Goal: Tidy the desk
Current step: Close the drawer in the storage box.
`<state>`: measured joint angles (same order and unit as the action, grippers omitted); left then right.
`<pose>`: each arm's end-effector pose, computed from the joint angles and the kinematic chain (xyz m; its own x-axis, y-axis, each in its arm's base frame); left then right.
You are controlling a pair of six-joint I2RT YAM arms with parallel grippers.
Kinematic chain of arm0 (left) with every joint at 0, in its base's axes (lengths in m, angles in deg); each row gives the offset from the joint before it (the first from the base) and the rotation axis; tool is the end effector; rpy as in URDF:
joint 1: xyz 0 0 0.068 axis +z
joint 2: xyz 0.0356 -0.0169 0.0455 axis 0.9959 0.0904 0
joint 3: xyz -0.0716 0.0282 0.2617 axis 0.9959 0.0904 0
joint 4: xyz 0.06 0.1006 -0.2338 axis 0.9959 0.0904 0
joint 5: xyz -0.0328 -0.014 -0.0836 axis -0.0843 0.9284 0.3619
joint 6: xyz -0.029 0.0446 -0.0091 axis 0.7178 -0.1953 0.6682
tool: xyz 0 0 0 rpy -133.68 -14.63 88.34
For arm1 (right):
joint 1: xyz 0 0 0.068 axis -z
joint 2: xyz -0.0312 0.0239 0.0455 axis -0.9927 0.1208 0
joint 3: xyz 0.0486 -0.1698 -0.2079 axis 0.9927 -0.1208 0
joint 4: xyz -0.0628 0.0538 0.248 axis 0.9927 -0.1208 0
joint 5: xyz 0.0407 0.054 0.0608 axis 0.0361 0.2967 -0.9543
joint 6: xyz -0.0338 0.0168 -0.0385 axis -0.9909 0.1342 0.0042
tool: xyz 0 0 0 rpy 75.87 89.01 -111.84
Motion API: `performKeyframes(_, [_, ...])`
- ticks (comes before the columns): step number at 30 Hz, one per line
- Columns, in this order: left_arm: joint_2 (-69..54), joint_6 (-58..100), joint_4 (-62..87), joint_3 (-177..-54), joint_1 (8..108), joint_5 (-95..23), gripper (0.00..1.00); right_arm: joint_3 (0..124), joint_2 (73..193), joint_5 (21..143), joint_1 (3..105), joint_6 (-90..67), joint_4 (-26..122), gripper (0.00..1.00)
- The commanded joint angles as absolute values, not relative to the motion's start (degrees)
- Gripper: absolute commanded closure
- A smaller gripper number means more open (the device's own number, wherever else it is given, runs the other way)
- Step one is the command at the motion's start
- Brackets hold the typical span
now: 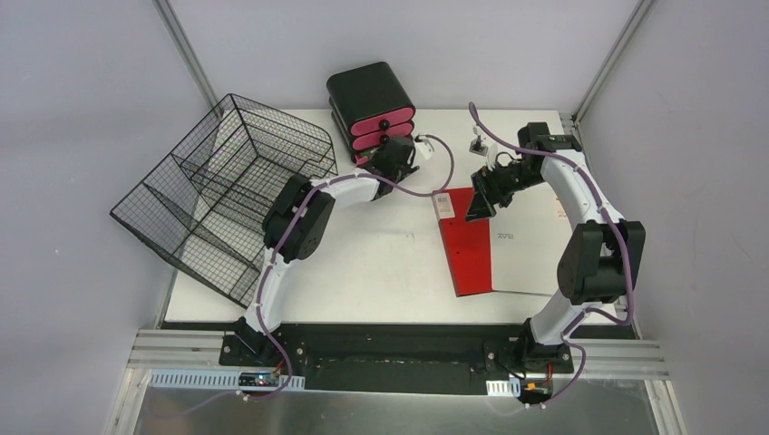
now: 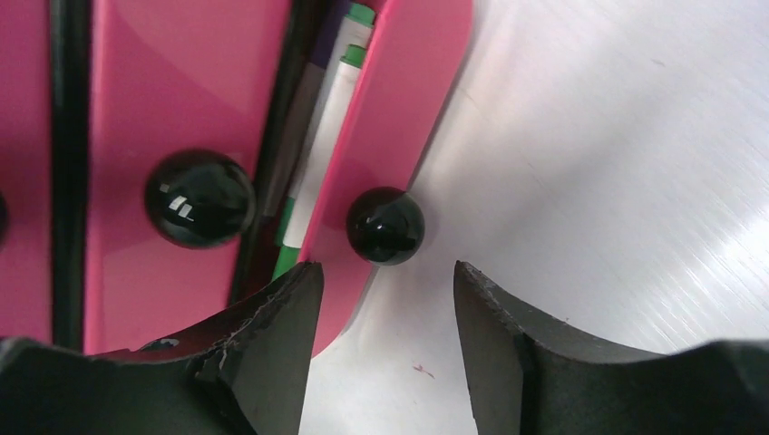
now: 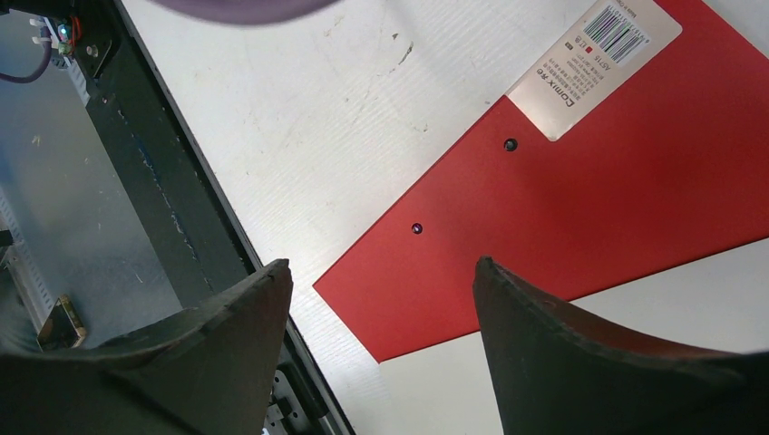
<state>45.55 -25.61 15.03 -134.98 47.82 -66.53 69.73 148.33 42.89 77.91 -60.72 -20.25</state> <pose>0.4084 -0.2906 0.1602 -0.2133 0.8229 -0.5267 0.5311 0.5501 0.6444 0.3125 0.0541 0.2824 -0.6138 -0.5228 -0.5915 -0.7886 0.4414 0.4281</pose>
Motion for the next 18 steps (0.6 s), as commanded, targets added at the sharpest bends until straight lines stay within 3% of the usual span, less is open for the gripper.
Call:
performKeyframes(1, [47.8, -23.7, 14.3, -140.0, 50.0, -66.4, 0.43, 69.7, 145.4, 41.7, 77.7, -61.0, -19.1, 0.24])
performKeyframes(10, [49.2, -21.9, 15.5, -143.2, 51.4, -65.3, 0.34, 69.5, 144.2, 41.6, 77.9, -60.8, -18.8, 0.24])
performKeyframes(18, [47.8, -20.2, 14.8, -141.4, 51.6, -64.0, 0.33, 69.4, 144.1, 41.5, 78.0, -60.7, -18.7, 0.24])
